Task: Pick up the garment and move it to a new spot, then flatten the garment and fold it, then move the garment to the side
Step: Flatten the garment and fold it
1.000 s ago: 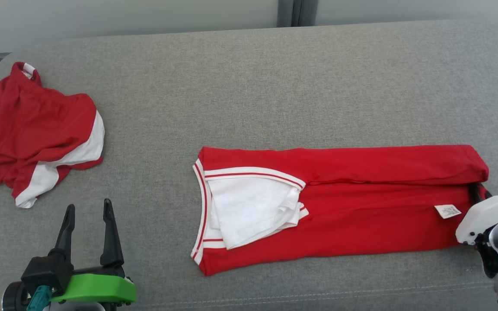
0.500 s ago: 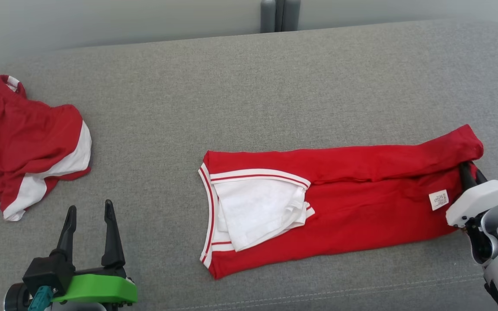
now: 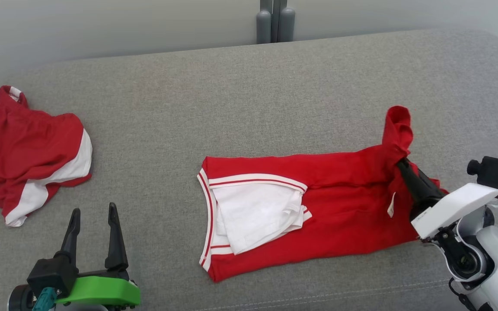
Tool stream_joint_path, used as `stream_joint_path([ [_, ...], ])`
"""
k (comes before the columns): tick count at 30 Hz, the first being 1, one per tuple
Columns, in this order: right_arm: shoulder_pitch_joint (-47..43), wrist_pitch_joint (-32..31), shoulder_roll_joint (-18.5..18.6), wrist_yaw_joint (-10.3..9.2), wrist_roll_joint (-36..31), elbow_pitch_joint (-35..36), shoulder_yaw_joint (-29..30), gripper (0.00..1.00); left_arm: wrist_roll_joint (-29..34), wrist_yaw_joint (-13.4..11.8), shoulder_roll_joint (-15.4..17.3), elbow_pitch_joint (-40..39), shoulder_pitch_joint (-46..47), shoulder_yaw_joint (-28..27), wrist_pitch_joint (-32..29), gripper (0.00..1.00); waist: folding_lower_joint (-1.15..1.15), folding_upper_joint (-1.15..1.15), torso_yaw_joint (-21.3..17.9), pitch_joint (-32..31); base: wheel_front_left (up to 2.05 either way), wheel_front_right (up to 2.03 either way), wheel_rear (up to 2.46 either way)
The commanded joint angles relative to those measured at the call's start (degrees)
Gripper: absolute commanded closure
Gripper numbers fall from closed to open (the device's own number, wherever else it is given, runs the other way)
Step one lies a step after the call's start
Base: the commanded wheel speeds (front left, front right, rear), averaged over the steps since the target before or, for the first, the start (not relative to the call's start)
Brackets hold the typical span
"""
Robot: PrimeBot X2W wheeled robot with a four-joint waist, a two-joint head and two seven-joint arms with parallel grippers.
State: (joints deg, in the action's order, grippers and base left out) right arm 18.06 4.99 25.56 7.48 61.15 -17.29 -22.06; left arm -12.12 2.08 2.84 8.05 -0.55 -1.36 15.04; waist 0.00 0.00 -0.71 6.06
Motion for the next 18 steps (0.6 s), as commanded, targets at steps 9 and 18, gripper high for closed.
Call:
stream_joint_path([
  [9, -0.31, -1.51, 1.05, 0.02, 9.3, 10.01, -5.98, 1.0, -0.72, -0.03, 0.12, 0.64, 0.31, 1.11, 0.15, 0.0, 0.0, 0.0, 2.34, -0.01, 0.0, 0.0, 0.0],
  [18, 4.1, -1.1, -2.68, 0.02, 10.18, 9.6, -13.38, 1.0, -0.6, -0.07, 0.11, 1.1, 1.47, 2.47, 0.15, 0.0, 0.0, 0.0, 4.79, 0.17, 0.0, 0.0, 0.0],
])
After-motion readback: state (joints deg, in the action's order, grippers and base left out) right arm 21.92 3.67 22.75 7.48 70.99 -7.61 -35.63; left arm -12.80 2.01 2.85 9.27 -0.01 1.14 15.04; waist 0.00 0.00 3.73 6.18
